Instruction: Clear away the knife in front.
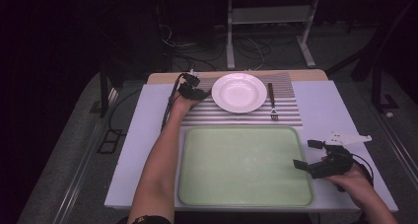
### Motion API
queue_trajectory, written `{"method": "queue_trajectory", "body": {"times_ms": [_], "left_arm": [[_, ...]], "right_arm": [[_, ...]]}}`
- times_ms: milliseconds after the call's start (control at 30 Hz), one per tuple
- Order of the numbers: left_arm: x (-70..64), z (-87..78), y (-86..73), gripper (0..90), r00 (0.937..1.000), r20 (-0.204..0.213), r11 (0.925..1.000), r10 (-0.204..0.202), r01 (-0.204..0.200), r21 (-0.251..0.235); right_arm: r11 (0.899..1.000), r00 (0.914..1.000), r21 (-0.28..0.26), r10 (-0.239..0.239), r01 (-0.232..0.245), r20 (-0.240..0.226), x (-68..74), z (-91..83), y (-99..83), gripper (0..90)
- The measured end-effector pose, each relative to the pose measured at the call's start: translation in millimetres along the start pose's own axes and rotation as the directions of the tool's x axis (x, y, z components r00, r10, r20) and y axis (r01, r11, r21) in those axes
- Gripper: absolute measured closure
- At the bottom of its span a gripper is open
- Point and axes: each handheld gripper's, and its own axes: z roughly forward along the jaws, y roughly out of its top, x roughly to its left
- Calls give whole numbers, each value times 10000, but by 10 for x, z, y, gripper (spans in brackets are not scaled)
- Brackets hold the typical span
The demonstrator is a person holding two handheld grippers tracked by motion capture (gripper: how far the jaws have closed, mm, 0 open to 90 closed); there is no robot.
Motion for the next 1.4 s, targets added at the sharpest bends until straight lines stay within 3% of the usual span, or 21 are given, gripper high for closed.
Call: {"method": "queue_trajectory", "body": {"times_ms": [667, 1067, 1400], "left_arm": [[60, 106, -74, 743, 9990, 33, 9982, -449, 447, 388], [22, 104, -118, 769, 9995, -245, 9998, -184, 187, 121], [10, 107, -106, 771, 9992, -339, 9996, -232, 237, 147]], "right_arm": [[10000, 10000, -29, 71, -71, -5, -9, -3, -5, 0], [10000, 10000, 3, 57, -57, -22, -2, 6, -7, 0], [10000, 10000, -33, 80, -80, -15, -8, 0, -11, 0]]}}
